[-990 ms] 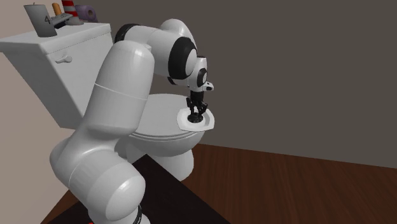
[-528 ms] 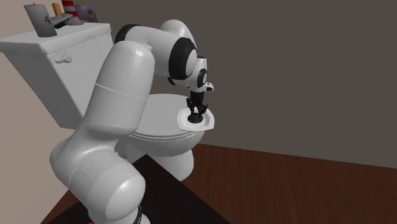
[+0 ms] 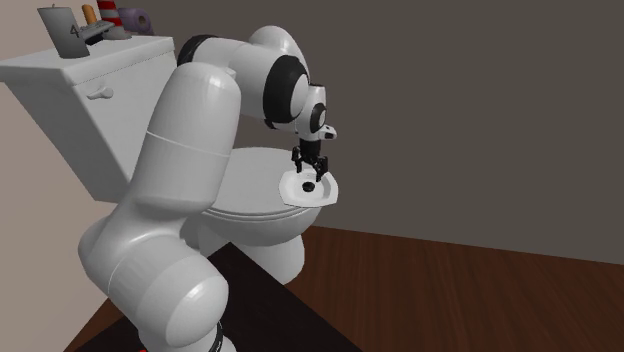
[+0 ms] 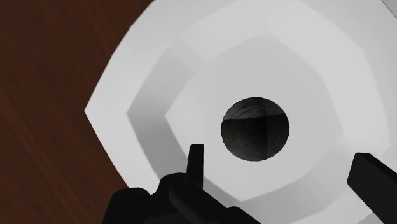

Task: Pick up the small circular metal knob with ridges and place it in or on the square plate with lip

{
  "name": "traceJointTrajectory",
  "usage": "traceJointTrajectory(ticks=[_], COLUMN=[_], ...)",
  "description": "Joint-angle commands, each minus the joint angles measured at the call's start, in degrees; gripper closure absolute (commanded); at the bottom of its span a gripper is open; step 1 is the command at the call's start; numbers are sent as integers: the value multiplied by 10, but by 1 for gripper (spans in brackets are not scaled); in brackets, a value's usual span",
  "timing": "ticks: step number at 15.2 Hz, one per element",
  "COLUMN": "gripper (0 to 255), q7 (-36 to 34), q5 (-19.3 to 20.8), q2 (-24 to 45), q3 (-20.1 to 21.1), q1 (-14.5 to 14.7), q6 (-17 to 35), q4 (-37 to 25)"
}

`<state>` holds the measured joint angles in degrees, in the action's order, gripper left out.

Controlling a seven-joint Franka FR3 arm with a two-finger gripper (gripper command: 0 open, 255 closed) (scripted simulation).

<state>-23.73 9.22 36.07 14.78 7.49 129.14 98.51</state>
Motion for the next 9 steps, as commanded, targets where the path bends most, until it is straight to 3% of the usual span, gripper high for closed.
traceJointTrajectory(ticks=[1,9], gripper=[0,0], q7=[3,5], q5=[-6,-8], q2=[-20,-28], q3=[4,6], q1=[-3,-4], q6=[-26,-37], q4=[-5,-9])
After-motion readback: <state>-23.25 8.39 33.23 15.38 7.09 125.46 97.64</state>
